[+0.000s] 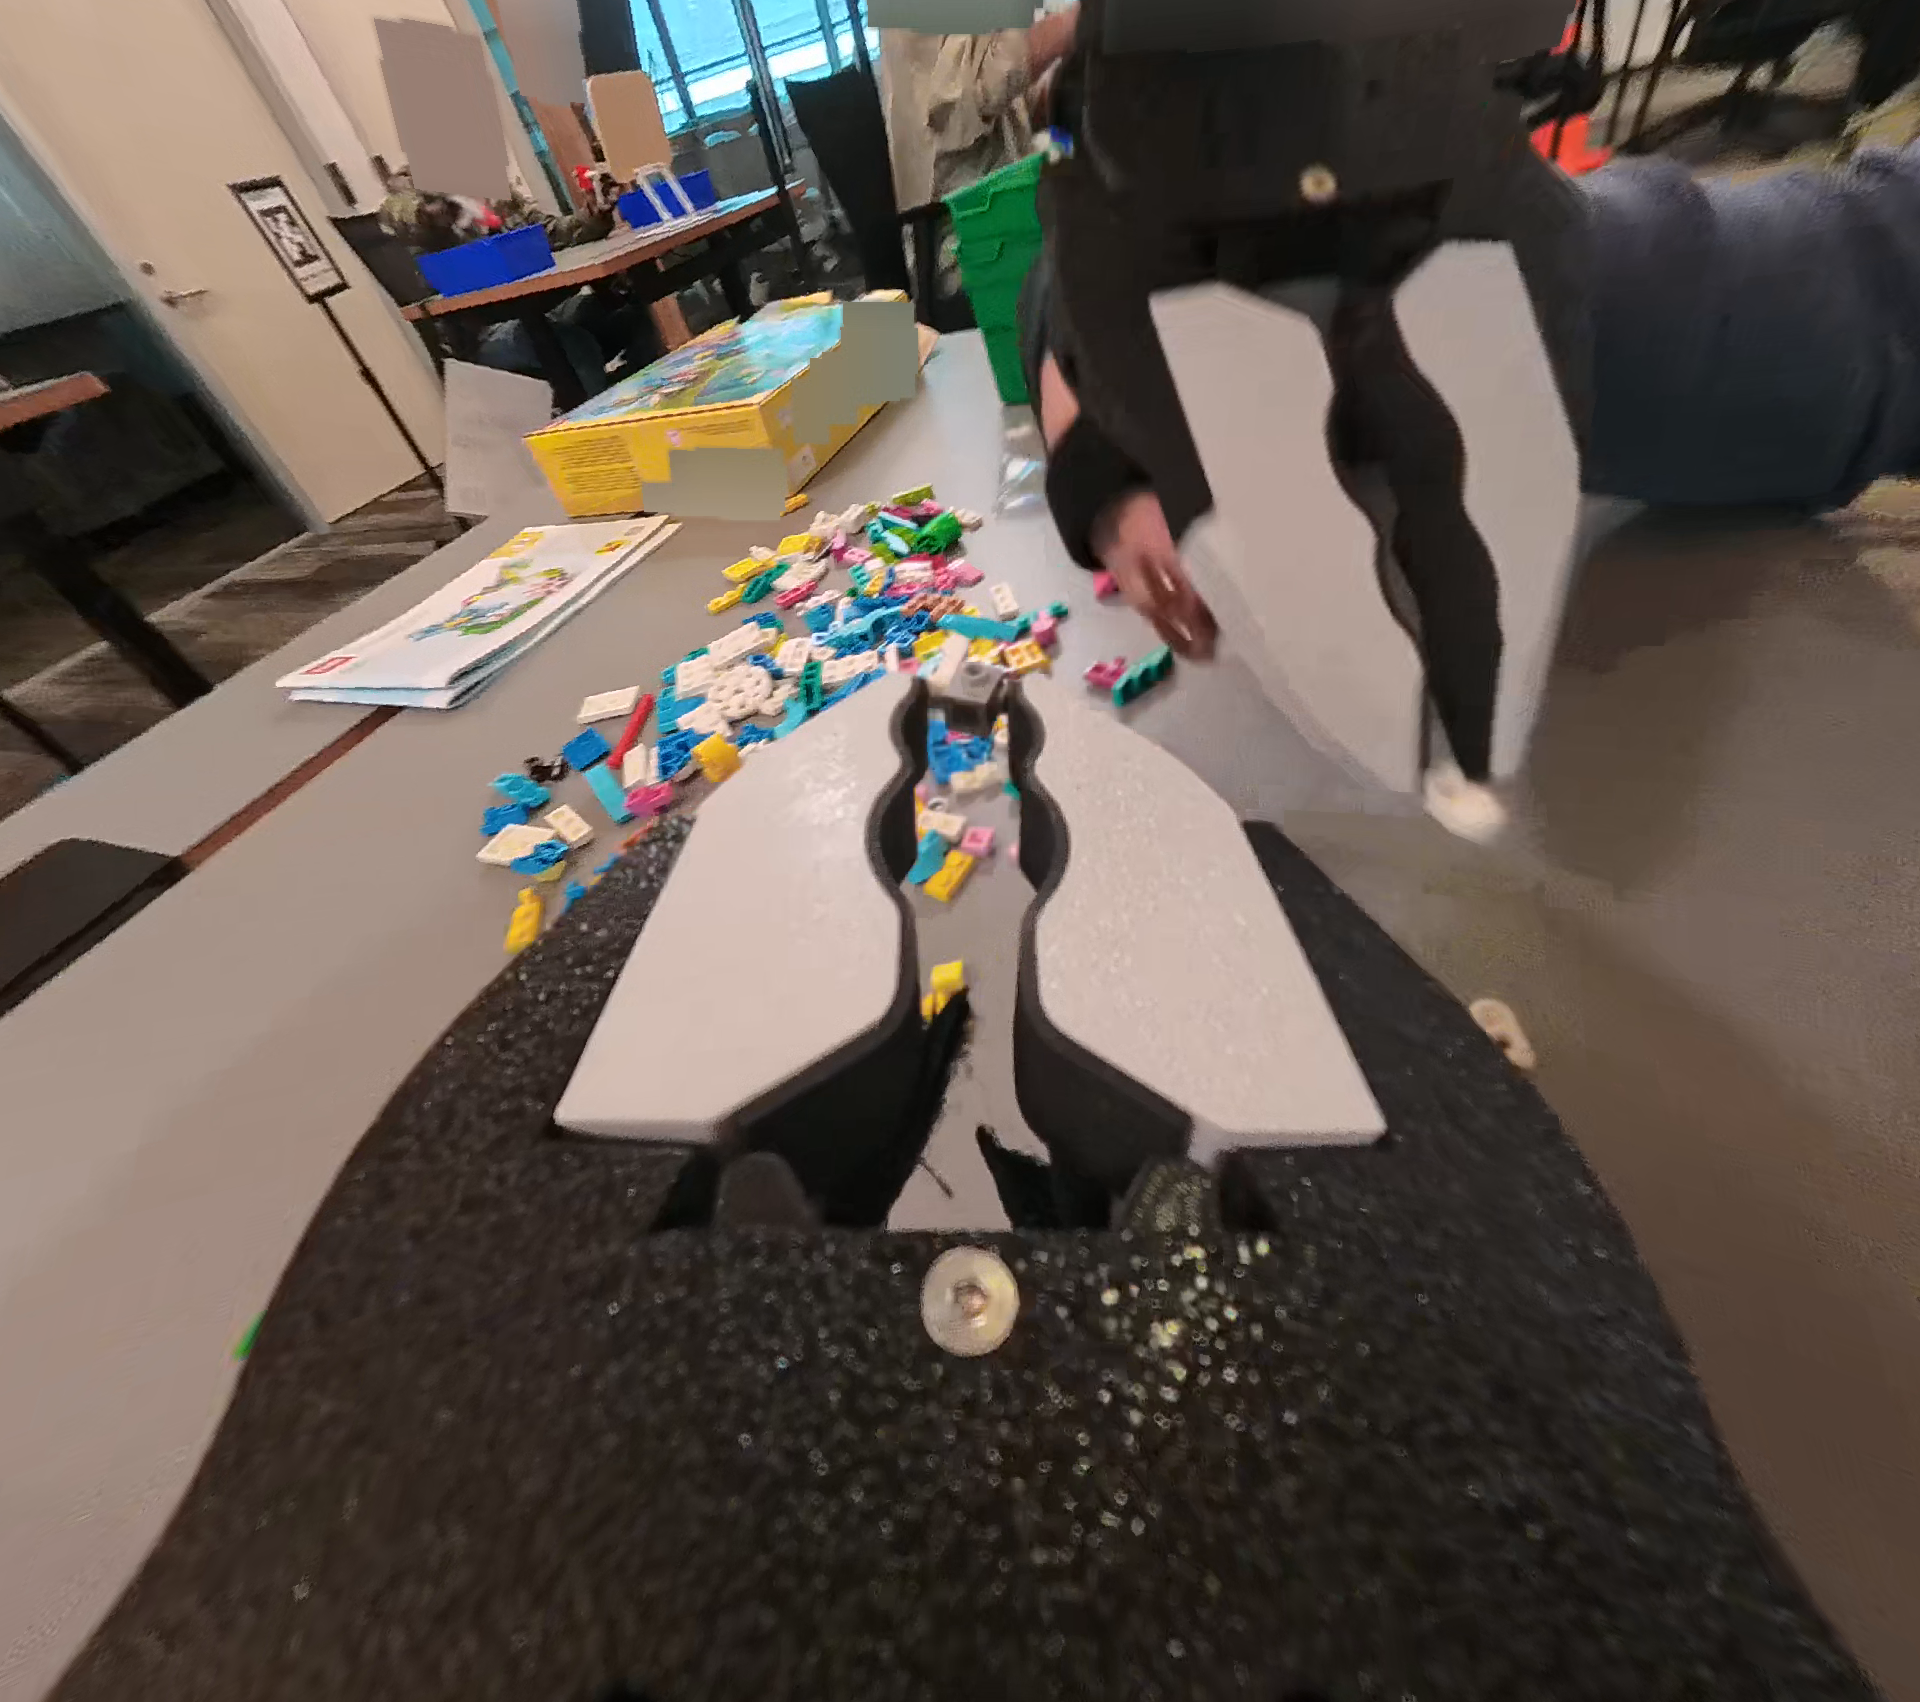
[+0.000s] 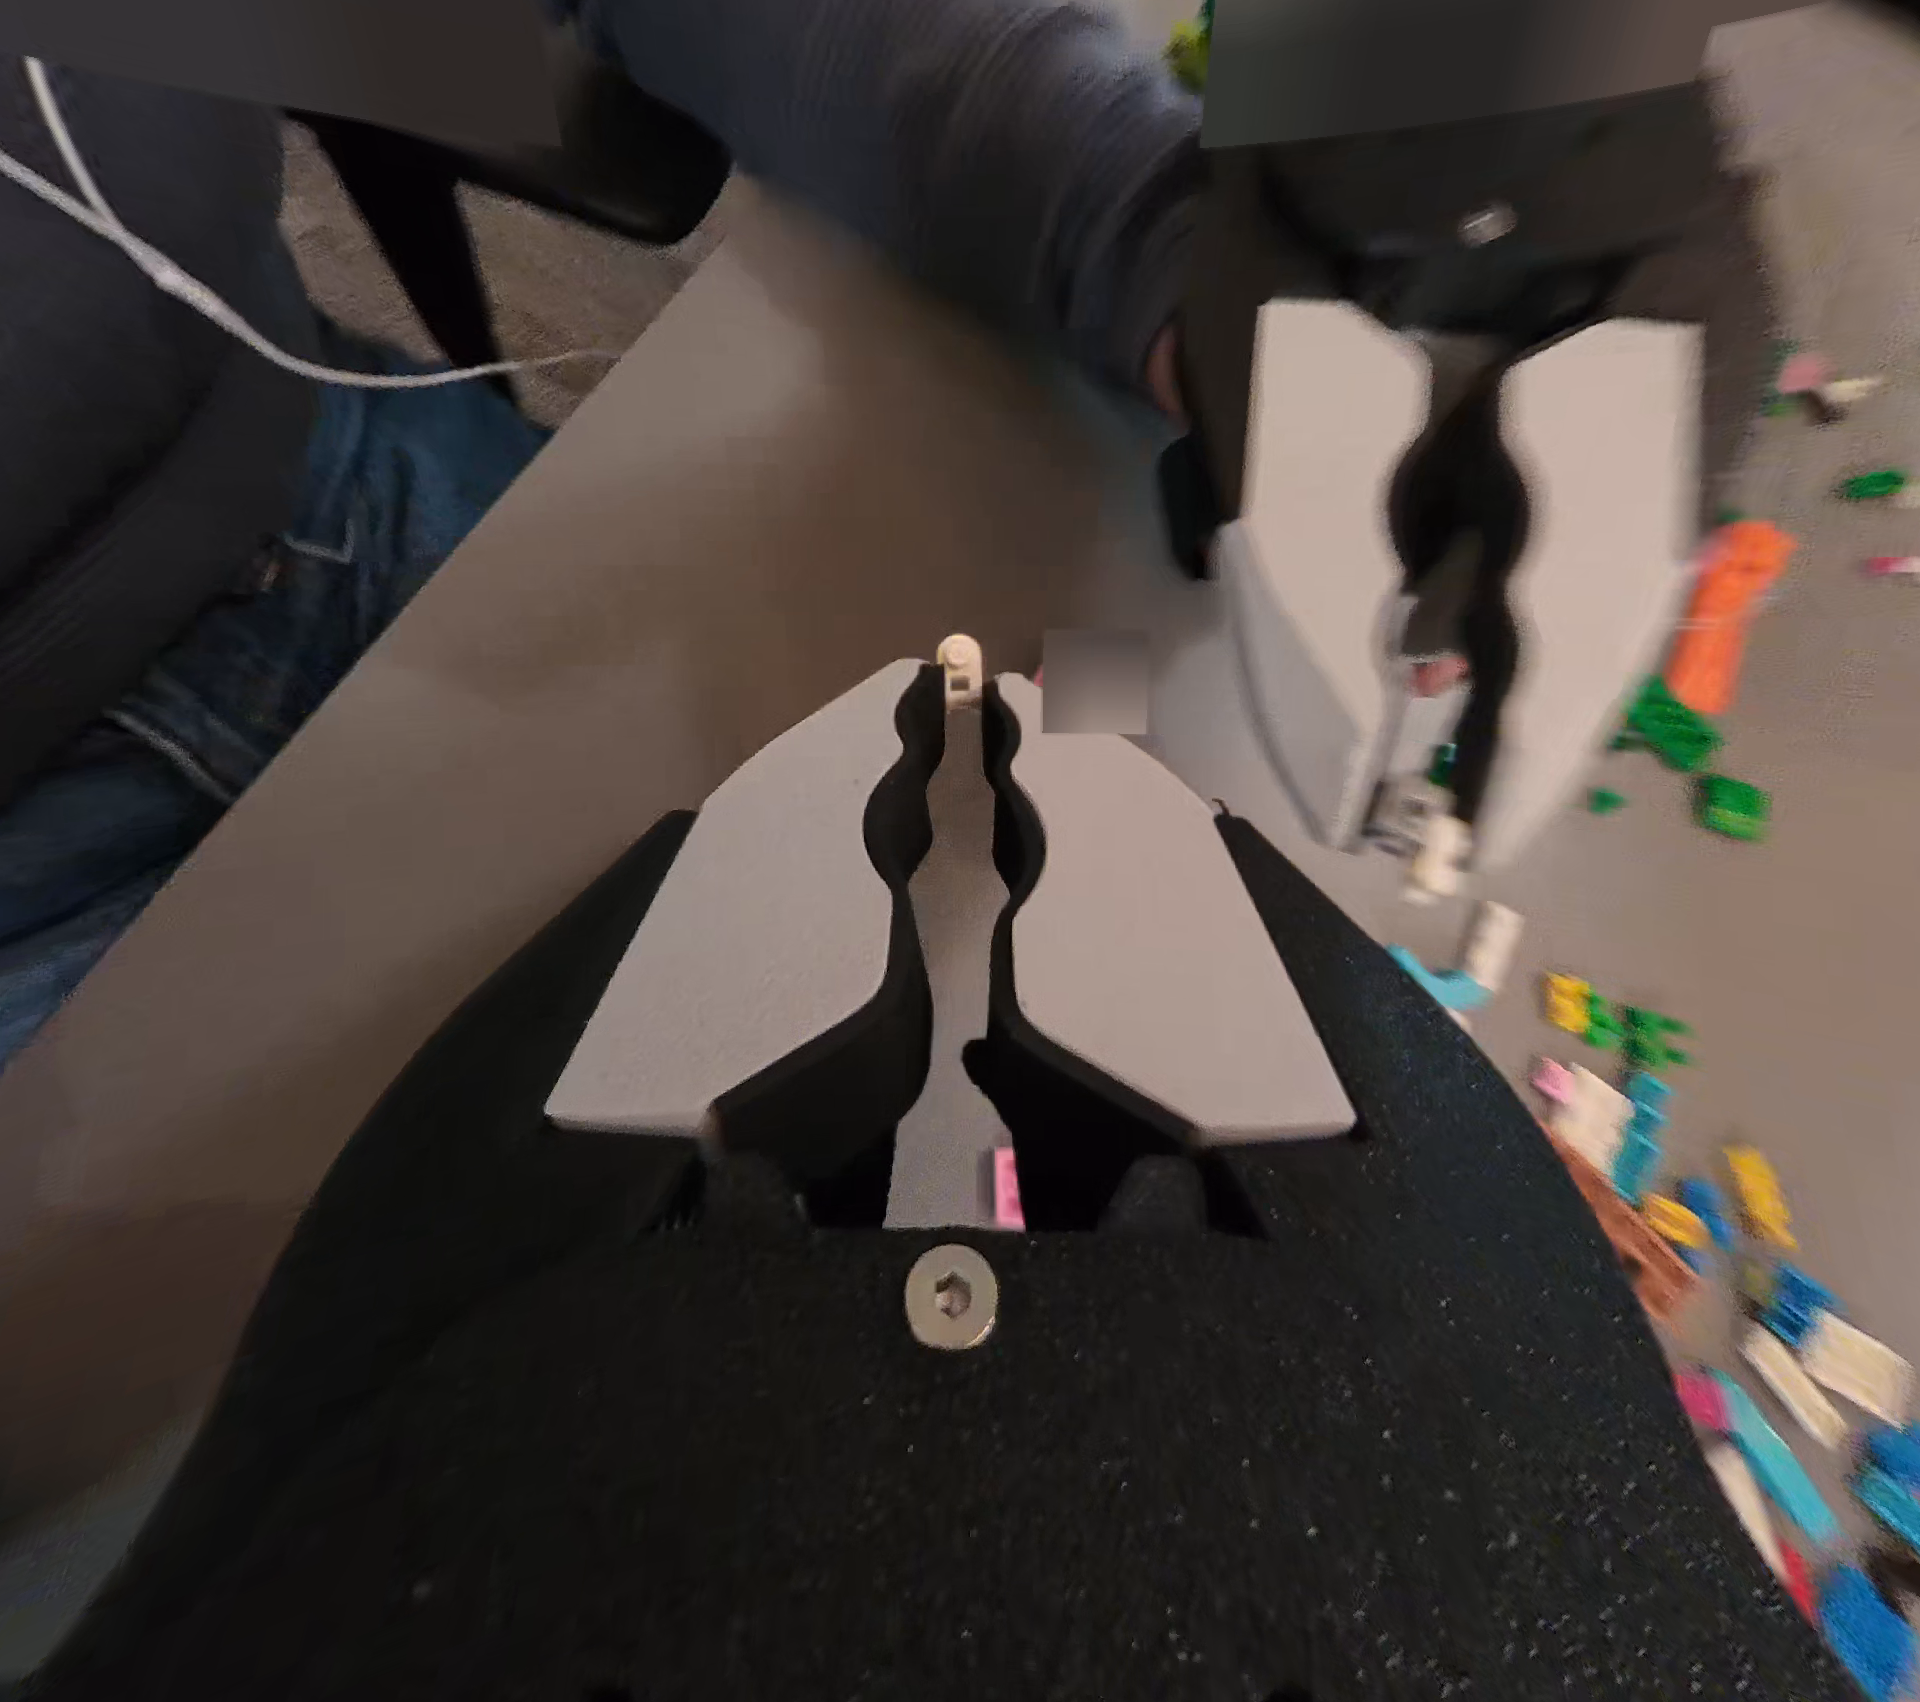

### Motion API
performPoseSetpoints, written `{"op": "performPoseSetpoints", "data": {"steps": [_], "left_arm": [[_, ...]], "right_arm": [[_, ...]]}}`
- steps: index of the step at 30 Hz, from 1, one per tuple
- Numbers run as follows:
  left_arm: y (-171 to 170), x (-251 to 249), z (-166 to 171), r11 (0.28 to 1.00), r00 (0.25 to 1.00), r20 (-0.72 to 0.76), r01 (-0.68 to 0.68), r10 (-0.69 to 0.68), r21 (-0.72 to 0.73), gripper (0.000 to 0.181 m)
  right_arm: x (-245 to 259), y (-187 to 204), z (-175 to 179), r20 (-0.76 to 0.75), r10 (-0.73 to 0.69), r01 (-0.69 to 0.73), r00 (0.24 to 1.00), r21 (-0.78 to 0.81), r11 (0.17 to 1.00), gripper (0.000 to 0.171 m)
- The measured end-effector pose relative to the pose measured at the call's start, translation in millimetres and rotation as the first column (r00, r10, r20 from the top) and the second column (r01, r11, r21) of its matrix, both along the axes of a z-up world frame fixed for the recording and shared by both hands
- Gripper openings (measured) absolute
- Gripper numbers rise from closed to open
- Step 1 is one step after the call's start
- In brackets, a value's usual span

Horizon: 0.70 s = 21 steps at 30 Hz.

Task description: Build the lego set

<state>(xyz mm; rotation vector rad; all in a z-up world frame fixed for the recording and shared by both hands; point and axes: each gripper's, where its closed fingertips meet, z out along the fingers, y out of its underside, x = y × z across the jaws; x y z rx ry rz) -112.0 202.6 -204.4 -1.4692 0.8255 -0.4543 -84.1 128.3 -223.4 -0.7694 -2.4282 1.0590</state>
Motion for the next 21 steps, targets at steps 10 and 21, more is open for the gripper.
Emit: {"op": "performPoseSetpoints", "data": {"steps": [10, 21], "left_arm": [[4.6, 17.8, -11.9, 0.997, 1.0, 0.007, -0.012, 0.013, -0.077, 0.014], [8.0, 20.2, -20.4, 0.994, 1.0, 0.004, -0.014, 0.015, -0.11, 0.014]], "right_arm": [[-11.5, 66.1, 22.8, -0.028, -0.385, 0.386, 0.922, 0.021, 0.922, 0.007], [-12.0, 73.8, 5.1, 0.055, -0.442, 0.439, 0.895, 0.066, 0.896, 0.007]]}}
